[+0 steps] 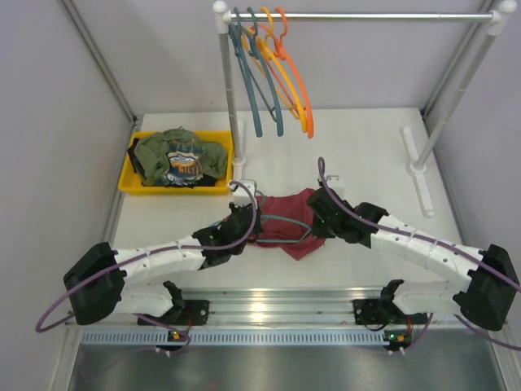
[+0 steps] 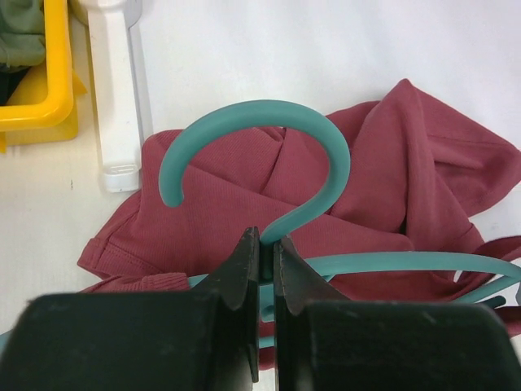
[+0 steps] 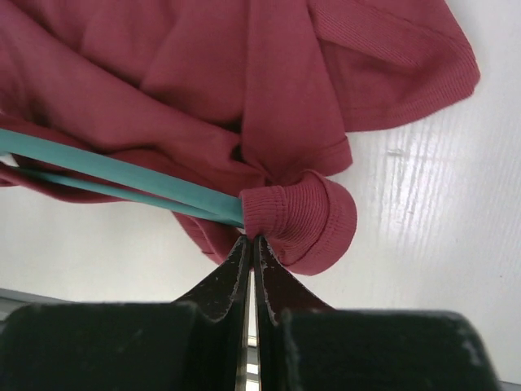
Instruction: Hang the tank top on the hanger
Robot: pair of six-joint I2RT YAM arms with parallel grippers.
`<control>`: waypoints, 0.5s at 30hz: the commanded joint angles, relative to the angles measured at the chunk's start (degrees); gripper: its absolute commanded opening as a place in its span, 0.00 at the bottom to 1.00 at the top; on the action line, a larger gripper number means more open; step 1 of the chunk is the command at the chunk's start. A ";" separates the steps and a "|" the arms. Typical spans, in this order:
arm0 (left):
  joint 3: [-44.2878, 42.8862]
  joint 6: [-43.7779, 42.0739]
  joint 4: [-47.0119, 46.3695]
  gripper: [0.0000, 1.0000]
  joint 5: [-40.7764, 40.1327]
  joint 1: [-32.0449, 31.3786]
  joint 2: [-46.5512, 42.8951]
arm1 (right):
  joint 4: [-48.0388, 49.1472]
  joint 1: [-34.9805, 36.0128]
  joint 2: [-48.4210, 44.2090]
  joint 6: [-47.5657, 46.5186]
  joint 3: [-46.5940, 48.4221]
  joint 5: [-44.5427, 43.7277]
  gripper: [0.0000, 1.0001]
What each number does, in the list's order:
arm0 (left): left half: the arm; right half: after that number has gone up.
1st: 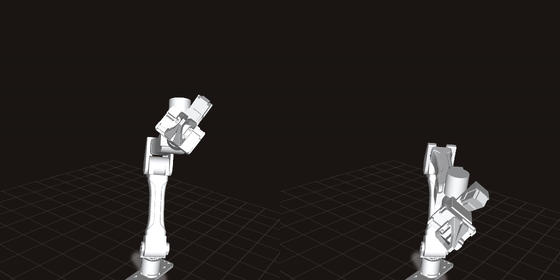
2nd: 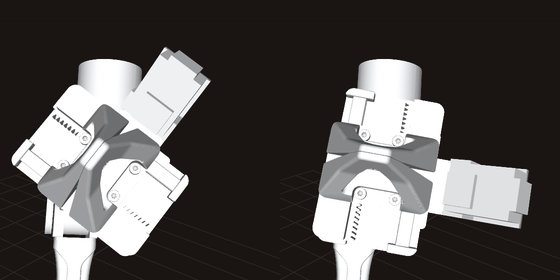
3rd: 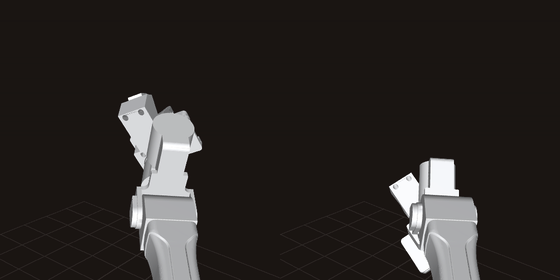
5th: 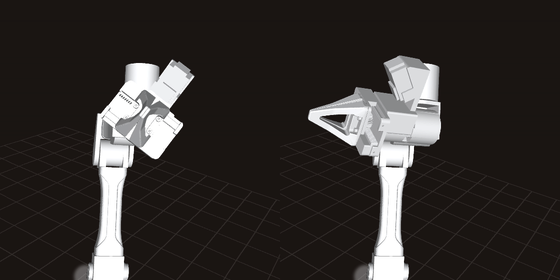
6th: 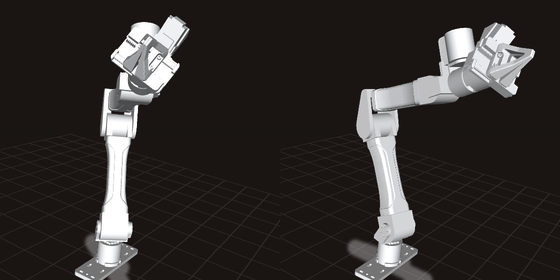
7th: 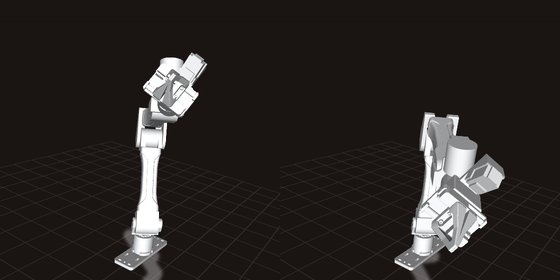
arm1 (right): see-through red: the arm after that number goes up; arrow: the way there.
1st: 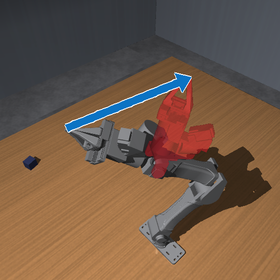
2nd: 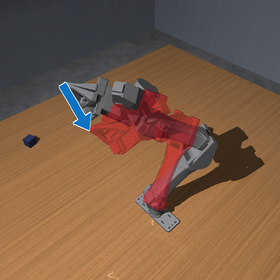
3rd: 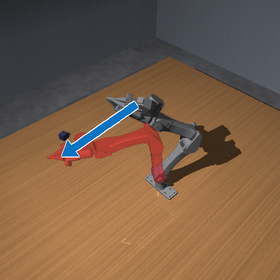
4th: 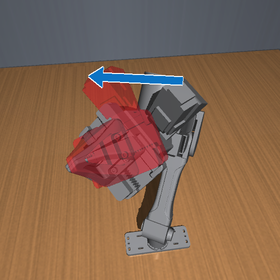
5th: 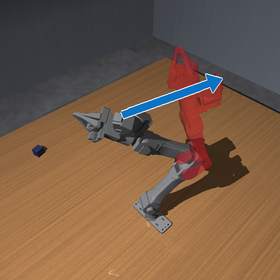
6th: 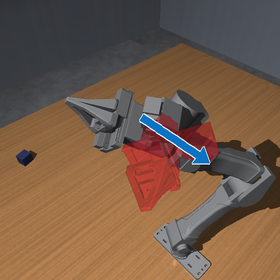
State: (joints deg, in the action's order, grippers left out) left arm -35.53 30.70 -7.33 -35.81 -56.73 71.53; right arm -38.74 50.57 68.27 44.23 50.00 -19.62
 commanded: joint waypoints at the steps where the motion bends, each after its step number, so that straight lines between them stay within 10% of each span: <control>1: -2.88 -0.82 -2.77 0.00 -3.30 -1.19 -0.07 | -0.81 1.99 0.72 -1.60 5.54 -0.16 0.00; 15: -6.13 -1.96 -1.54 0.00 -3.83 -4.70 -0.42 | 1.47 3.22 3.97 -4.15 14.16 2.13 0.00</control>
State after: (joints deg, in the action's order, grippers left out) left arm -38.76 29.61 -7.31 -38.09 -60.71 71.53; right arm -38.87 52.77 72.14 41.47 60.36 -17.98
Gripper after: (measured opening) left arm 0.061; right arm 0.007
